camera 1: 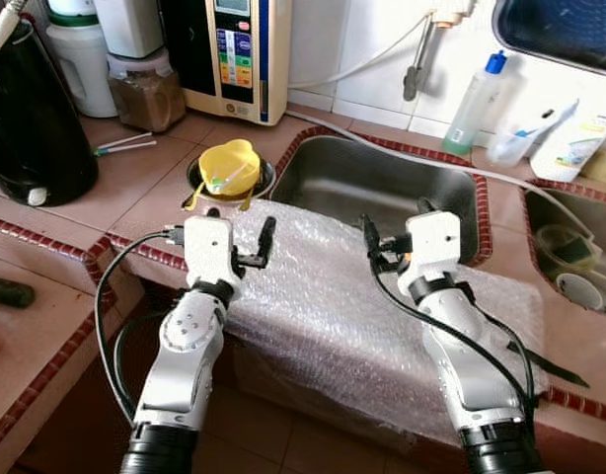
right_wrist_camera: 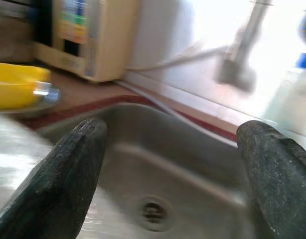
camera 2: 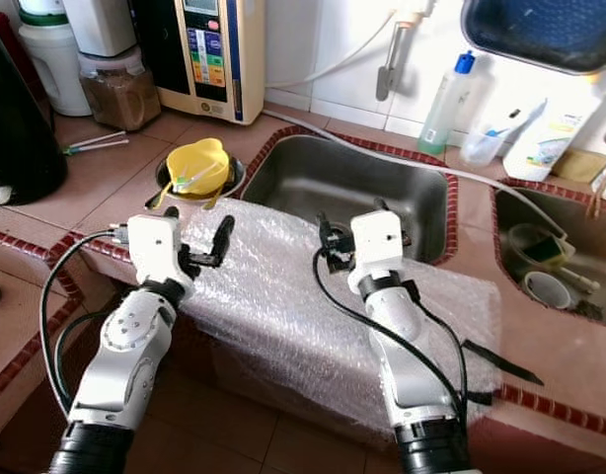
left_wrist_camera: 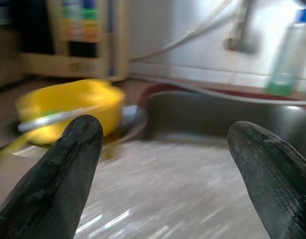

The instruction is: Kitchen organization

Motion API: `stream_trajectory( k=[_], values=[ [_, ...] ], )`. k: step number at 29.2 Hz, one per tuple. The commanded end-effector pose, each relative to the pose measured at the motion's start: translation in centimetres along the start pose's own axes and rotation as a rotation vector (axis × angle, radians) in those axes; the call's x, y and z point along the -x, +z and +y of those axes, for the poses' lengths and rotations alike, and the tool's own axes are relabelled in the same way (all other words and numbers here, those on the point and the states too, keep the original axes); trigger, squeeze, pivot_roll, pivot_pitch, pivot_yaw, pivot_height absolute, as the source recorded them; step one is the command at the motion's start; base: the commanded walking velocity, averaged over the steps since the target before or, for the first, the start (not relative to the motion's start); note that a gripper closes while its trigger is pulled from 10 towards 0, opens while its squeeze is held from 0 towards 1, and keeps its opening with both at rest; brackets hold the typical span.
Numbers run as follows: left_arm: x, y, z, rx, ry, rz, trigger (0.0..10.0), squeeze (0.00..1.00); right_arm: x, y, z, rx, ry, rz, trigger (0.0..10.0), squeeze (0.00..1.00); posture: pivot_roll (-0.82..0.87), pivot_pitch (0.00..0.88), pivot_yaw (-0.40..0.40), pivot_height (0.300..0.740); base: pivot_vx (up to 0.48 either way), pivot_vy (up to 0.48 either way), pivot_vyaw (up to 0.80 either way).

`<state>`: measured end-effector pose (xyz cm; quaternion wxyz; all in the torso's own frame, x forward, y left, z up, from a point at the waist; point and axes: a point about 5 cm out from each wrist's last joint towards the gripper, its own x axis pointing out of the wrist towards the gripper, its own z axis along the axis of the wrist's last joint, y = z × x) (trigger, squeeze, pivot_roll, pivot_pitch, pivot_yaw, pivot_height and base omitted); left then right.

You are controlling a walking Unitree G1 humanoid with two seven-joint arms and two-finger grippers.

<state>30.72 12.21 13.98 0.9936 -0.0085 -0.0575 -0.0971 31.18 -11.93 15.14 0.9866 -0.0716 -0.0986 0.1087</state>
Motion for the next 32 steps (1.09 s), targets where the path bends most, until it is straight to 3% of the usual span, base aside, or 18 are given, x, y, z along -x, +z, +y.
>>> stream_trajectory(
  k=[1,8,20,26,32],
  values=[
    [-0.3,0.2,-1.1,0.008,-0.041,-0.007,10.0,0.0,0.2,0.0,-1.0,0.016,-0.027,0.001,10.0,0.0,0.03,0.0,-0.068,0.74,0.322,0.0,0.0],
    [-0.4,0.1,-1.1,0.0,-0.038,-0.001,10.0,0.0,0.2,0.0,-0.9,0.022,-0.028,0.0,10.0,0.0,0.03,0.0,-0.064,0.74,0.298,0.0,0.0],
    [-0.3,0.1,-0.7,-0.022,-0.007,0.0,10.0,0.0,0.2,-0.2,-0.7,0.018,-0.023,0.002,10.0,0.0,0.04,0.0,-0.061,0.74,0.0,0.0,0.0],
    [-0.4,1.1,0.1,-0.095,0.08,-0.071,10.0,0.0,0.3,-0.1,-0.7,0.009,-0.02,-0.002,10.0,0.0,0.04,0.0,-0.062,0.74,0.0,0.0,0.0],
    [-0.2,1.8,1.4,-0.121,0.164,-0.113,10.0,0.0,0.3,1.3,0.8,-0.061,0.106,-0.041,10.0,0.0,0.03,0.0,-0.063,0.74,0.0,0.0,0.0]
  ],
)
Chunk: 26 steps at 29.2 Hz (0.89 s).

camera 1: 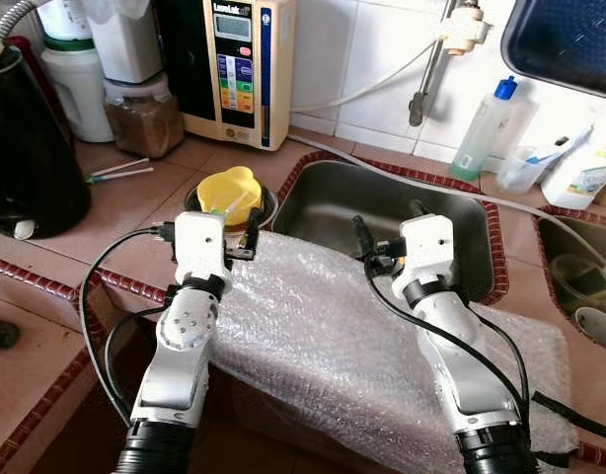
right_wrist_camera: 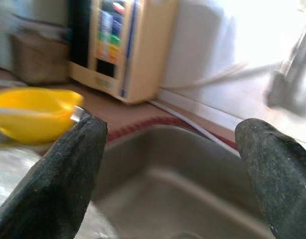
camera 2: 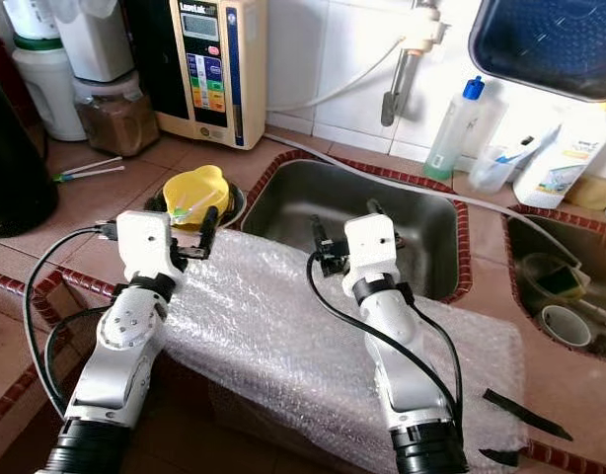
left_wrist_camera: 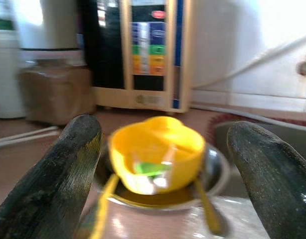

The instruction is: Kitchen organization

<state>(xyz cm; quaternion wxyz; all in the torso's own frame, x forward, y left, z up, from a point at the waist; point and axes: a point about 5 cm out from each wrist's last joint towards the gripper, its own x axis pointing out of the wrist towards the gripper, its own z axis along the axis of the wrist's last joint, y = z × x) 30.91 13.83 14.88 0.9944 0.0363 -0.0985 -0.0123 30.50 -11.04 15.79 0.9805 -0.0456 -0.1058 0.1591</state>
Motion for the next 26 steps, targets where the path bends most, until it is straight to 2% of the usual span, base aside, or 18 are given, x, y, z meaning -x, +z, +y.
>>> stream_trajectory(
  k=[1,5,9,15,21,26],
  values=[
    [-0.2,0.9,0.0,-0.019,0.012,-0.048,10.0,0.0,0.1,0.6,0.2,-0.009,0.043,-0.014,10.0,0.0,0.03,0.0,-0.062,0.74,0.0,0.0,0.0],
    [-0.3,0.2,0.1,-0.006,0.02,-0.01,10.0,0.0,0.5,0.3,1.0,-0.029,0.124,0.011,10.0,0.0,0.03,0.0,-0.062,0.74,0.0,0.0,0.0],
    [-0.7,-0.4,0.2,-0.001,0.008,0.016,10.0,0.0,0.8,0.4,1.3,-0.017,0.153,0.01,10.0,0.0,0.02,0.0,-0.063,0.74,0.0,0.0,0.13],
    [-1.1,-0.4,0.4,-0.001,0.003,0.022,10.0,0.0,0.8,0.3,1.1,-0.02,0.129,0.021,10.0,0.0,0.03,0.0,-0.061,0.74,0.0,0.0,0.73],
    [-1.3,-0.8,0.4,0.014,-0.011,0.039,10.0,0.0,0.8,0.2,0.8,-0.014,0.112,0.03,10.0,0.0,0.02,0.0,-0.062,0.74,0.0,0.0,0.0],
    [-2.2,-1.0,-0.1,0.025,-0.06,0.037,10.0,0.0,0.9,0.1,1.0,-0.011,0.118,0.042,10.0,0.0,0.02,0.0,-0.062,0.74,0.0,0.0,0.0]
  ],
)
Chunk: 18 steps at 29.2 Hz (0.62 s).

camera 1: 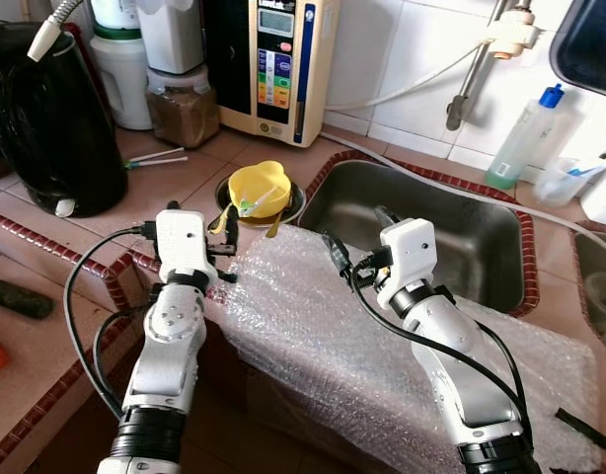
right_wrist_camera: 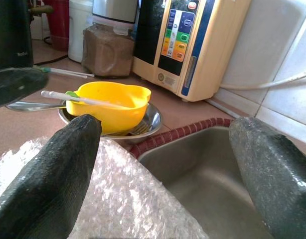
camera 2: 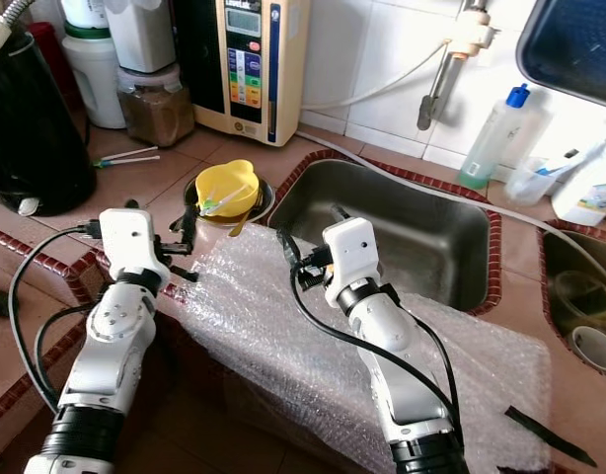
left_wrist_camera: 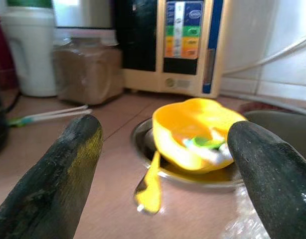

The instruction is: Kitchen organization

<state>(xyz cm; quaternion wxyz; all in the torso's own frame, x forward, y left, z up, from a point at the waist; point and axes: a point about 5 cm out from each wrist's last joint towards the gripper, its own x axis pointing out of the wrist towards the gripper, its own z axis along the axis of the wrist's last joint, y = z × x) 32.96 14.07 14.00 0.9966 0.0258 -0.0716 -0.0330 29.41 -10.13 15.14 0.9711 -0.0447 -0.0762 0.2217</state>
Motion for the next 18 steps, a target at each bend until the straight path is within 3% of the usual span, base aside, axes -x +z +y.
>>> stream_trajectory(
  k=[1,18],
  values=[
    [-0.7,0.3,-0.4,-0.001,-0.033,-0.015,10.0,0.0,0.1,0.4,-0.2,0.014,-0.005,-0.004,10.0,0.0,0.01,0.0,-0.063,0.74,0.0,0.0,0.0],
    [-2.9,-1.0,-1.7,0.059,-0.12,0.045,10.0,0.0,0.6,0.3,0.5,0.016,0.018,0.009,10.0,0.0,-0.01,0.0,-0.047,0.74,0.0,0.0,0.0]
  ],
)
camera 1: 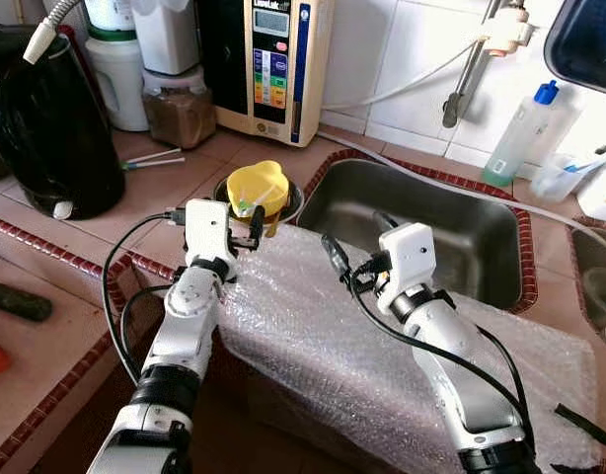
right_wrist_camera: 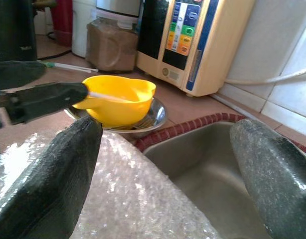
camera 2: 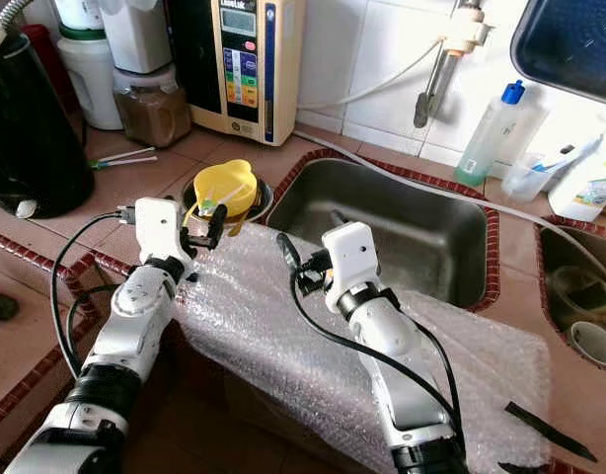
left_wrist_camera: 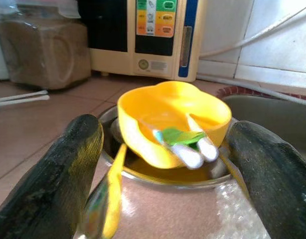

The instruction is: Kitchen organization

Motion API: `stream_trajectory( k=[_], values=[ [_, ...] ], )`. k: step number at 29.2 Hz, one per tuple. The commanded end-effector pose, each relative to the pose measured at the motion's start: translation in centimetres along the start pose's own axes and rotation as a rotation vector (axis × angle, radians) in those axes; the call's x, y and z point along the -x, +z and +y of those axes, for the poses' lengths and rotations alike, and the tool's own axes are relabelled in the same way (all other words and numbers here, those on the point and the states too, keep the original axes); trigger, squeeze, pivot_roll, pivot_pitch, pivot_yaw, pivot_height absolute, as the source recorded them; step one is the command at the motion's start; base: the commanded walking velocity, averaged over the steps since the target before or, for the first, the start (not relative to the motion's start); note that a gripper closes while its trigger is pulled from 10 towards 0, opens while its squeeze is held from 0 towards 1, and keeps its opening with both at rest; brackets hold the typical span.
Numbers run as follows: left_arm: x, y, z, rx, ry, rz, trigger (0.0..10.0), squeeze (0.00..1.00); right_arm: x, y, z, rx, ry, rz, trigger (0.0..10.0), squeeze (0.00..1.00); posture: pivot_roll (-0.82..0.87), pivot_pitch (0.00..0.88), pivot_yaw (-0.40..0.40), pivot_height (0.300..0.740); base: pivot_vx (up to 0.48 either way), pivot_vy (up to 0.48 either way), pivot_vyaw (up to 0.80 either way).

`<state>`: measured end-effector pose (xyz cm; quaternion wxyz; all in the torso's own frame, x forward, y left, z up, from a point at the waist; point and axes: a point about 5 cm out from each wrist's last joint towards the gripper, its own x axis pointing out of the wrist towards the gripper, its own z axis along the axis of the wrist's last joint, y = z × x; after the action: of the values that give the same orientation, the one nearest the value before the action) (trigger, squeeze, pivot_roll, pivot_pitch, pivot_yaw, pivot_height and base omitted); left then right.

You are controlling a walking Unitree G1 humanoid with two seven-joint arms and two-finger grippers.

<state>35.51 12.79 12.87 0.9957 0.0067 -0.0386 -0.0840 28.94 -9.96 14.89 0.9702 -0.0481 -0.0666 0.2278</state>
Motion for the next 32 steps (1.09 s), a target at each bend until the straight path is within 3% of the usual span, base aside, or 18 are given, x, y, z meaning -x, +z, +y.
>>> stream_trajectory(
  k=[1,9,10,11,12,13,19,32],
  values=[
    [-0.6,0.6,-0.6,0.004,-0.027,-0.019,10.0,0.0,0.3,0.4,0.2,0.015,0.006,-0.01,10.0,0.0,-0.01,0.0,-0.046,0.74,0.0,0.0,0.0],
    [-1.4,0.4,-1.3,-0.012,-0.061,0.006,9.8,0.0,0.7,0.3,0.4,0.008,-0.005,-0.001,10.0,0.0,-0.02,0.0,-0.031,0.74,0.0,0.0,0.0],
    [-1.3,0.1,-1.2,-0.028,-0.059,0.026,4.0,0.0,0.7,0.3,0.4,0.007,-0.005,0.0,10.0,0.0,-0.02,0.0,-0.03,0.74,0.0,0.0,0.0],
    [-1.3,-0.1,-1.2,-0.025,-0.056,0.035,0.7,0.0,0.8,0.3,0.4,0.004,-0.007,0.001,10.0,0.0,-0.02,0.0,-0.029,0.74,0.0,0.0,0.0],
    [-1.3,-0.1,-1.2,-0.025,-0.056,0.035,0.7,0.0,0.8,0.3,0.4,0.004,-0.007,0.001,10.0,0.0,-0.02,0.0,-0.029,0.74,0.0,0.0,0.0],
    [-1.3,-0.3,-1.1,-0.016,-0.055,0.041,0.0,0.0,0.9,0.2,0.5,0.0,-0.005,0.004,10.0,0.0,-0.01,0.0,-0.028,0.74,0.0,0.0,0.0],
    [-1.0,-0.8,-0.8,-0.013,-0.062,0.049,0.0,0.0,1.0,0.0,1.2,-0.027,0.049,0.02,10.0,0.0,-0.01,0.0,-0.028,0.74,0.0,0.0,0.0],
    [-1.3,-0.5,-0.5,-0.042,-0.025,0.038,0.0,0.0,1.1,0.0,1.0,-0.015,0.048,0.034,10.0,0.0,-0.01,0.0,-0.037,0.74,0.0,0.0,0.0]
  ],
)
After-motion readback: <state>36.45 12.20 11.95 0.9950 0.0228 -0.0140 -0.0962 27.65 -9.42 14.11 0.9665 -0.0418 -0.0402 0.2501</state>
